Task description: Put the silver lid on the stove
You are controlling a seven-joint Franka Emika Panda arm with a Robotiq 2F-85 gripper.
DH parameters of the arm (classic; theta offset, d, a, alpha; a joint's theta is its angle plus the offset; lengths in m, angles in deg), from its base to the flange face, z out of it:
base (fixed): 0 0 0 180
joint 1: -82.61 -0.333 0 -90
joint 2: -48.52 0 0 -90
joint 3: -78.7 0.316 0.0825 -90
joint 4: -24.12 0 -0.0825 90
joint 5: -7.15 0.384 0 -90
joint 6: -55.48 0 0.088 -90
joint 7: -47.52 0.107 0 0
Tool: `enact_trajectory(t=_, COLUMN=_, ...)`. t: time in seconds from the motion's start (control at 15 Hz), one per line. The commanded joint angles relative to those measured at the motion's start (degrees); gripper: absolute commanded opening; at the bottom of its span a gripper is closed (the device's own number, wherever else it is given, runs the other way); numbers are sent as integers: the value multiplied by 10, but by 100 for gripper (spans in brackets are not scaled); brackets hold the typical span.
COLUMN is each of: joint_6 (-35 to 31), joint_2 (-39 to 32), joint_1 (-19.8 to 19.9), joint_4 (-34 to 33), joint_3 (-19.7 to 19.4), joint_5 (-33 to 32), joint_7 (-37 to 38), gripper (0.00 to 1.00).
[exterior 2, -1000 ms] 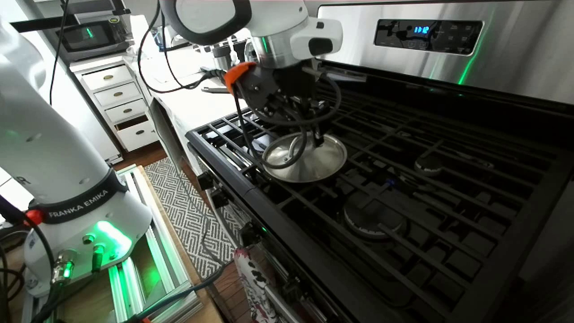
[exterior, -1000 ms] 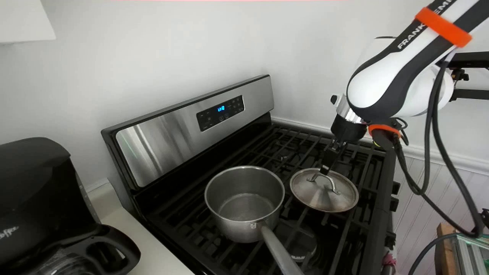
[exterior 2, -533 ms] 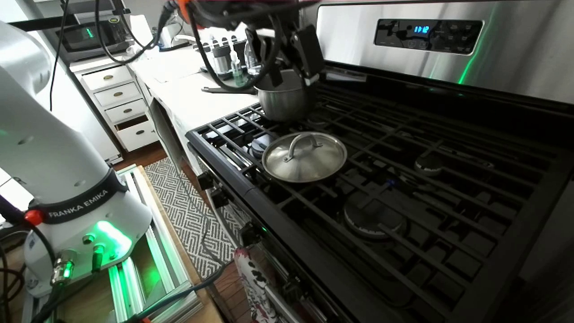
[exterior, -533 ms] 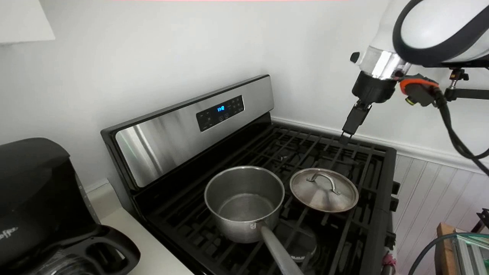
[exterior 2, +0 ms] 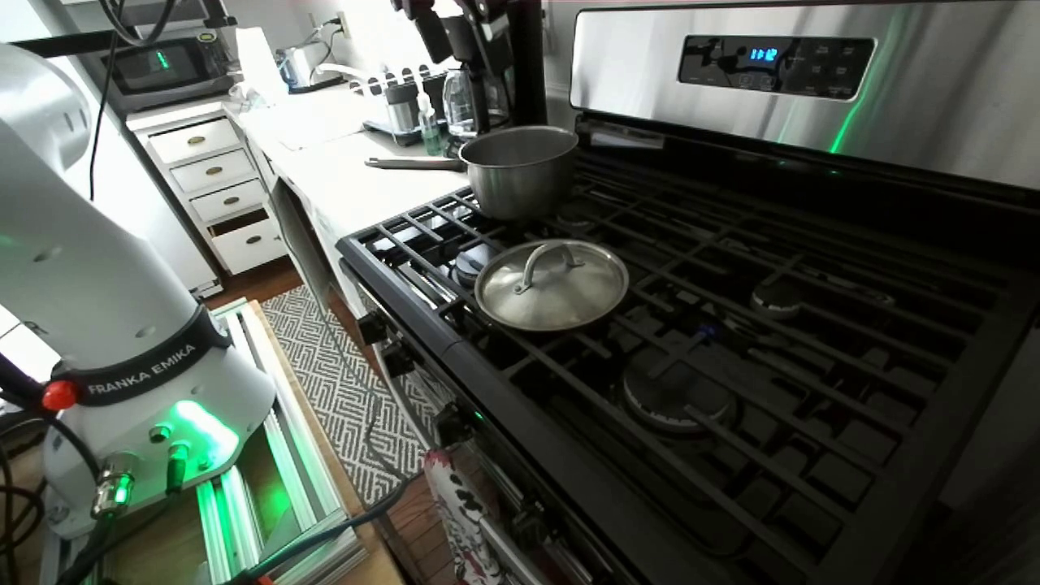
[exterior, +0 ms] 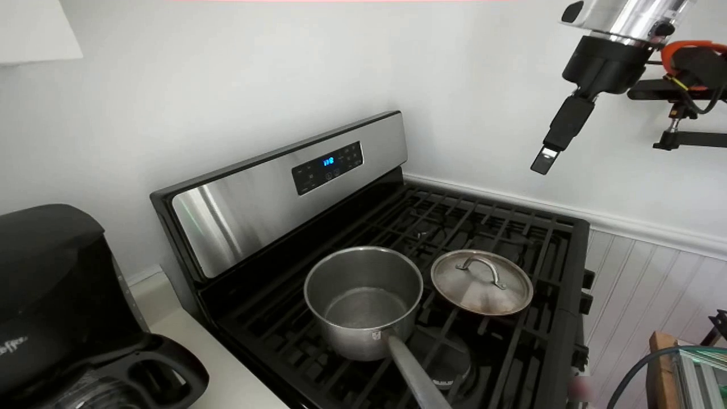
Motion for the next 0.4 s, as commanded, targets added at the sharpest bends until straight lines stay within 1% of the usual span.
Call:
enact_trajectory(t=0.0, joint_6=5, joint_2=6, joint_1=-10, joint_4=-2, joint_3=-7, joint_5=-9, joint_7=11, gripper=100)
enact_trajectory(t=0.33, joint_6=7, joint_2=9, joint_1=-10, joint_4=-2, joint_3=-6, joint_5=-9, joint_7=13, gripper=100)
